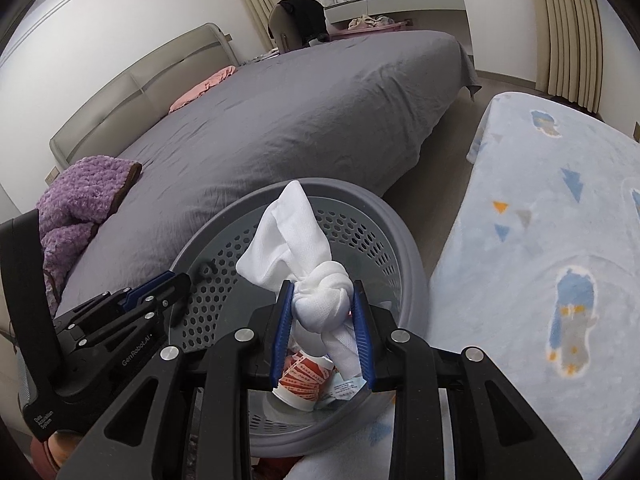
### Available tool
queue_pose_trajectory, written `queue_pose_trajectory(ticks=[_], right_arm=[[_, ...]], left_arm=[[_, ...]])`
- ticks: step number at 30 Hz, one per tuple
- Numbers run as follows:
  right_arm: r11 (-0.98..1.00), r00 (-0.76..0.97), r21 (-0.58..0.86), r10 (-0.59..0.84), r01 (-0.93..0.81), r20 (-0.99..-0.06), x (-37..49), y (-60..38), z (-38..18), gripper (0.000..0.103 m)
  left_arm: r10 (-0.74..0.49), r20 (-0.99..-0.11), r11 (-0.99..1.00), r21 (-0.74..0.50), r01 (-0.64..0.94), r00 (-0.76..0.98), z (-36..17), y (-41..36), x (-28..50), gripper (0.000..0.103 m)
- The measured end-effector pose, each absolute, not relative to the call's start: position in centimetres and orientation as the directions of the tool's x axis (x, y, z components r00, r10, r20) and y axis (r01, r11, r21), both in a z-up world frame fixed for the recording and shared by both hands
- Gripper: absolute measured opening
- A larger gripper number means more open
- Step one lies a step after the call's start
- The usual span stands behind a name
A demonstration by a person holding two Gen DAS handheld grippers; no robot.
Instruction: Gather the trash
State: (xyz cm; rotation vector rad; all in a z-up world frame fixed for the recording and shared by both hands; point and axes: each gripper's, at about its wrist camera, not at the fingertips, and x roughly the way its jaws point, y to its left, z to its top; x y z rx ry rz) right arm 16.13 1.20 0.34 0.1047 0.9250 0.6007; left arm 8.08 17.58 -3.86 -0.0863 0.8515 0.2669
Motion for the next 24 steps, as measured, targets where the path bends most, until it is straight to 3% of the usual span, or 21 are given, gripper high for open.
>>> queue_pose_trajectory(ticks=[2,6,8,18,24], right_arm=[[0.834,0.456,0.326,0.524,-0.444,-0.719,16.04,1.32,0.39,0.028],[0.838,0.473,0.31,0.518,-0.45,-0.713,15.74,1.51,0.7,0.036],[0.84,0.478,0.305,0.514,-0.45,-0.712,15.66,1.5,0.77,0.037],[0.847,0.478,0.304,0.504,-0.436,-0.719,15.47,1.27,0.48,0.037],[0.852,0.482,0.296,0.496,-0.432,-0.722,15.34,1.24,0.49,0.037]], left_arm=[[0.201,-0.757,0.962,0.031,-0.273,0.622,-3.98,17.85,8.08,0.02],[0.211,-0.758,0.957,0.032,-0.288,0.617,-3.98,18.18,7.91,0.042],[0.228,-0.746,0.953,0.039,-0.301,0.626,-3.73,18.24,7.65,0.071],[0.233,-0.737,0.951,0.037,-0.307,0.634,-3.31,18.22,7.55,0.072],[0.244,-0.731,0.948,0.039,-0.317,0.637,-3.1,18.27,7.52,0.082]])
